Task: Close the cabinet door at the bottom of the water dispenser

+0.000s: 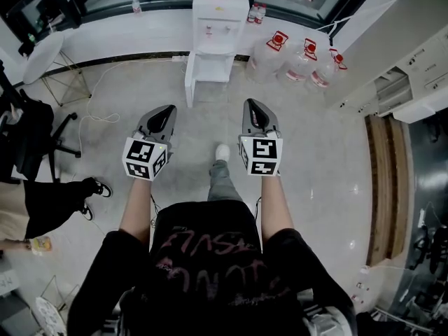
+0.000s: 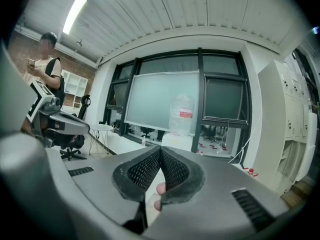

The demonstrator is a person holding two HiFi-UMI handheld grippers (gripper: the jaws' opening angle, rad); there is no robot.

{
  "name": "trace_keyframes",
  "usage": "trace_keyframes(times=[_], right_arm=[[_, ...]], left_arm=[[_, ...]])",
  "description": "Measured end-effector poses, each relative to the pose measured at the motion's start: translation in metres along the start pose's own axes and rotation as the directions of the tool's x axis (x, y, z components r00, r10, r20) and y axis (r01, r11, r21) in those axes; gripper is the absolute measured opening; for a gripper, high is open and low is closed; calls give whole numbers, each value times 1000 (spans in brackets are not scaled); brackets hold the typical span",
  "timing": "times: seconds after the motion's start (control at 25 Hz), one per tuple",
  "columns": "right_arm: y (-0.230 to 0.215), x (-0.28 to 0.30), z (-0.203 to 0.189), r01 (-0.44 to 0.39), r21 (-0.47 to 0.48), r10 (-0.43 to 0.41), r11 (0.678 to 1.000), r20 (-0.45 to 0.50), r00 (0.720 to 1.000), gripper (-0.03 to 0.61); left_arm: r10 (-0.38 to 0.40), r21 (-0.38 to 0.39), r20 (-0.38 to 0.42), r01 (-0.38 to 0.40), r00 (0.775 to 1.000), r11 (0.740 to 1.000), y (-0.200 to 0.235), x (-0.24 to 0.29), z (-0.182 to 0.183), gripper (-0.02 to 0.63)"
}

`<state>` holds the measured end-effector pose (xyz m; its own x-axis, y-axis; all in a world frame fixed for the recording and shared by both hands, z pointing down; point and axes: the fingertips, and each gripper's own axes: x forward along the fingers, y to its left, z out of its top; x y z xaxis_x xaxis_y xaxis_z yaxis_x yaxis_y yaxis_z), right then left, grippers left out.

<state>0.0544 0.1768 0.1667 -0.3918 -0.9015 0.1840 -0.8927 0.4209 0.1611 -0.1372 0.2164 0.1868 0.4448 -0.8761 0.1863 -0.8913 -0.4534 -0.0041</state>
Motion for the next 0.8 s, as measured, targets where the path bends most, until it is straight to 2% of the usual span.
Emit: trace_keyframes(times=[0.36, 0.8], right_arm=[[-46, 106, -6, -40, 14, 41, 999, -22, 999, 12], [-96, 241, -45, -83, 35, 85, 996, -86, 993, 12]], left_arm=[[27, -30, -29, -28, 999, 999, 46, 94, 0, 14], [42, -83, -136, -53, 990, 995, 99, 209, -43, 14]])
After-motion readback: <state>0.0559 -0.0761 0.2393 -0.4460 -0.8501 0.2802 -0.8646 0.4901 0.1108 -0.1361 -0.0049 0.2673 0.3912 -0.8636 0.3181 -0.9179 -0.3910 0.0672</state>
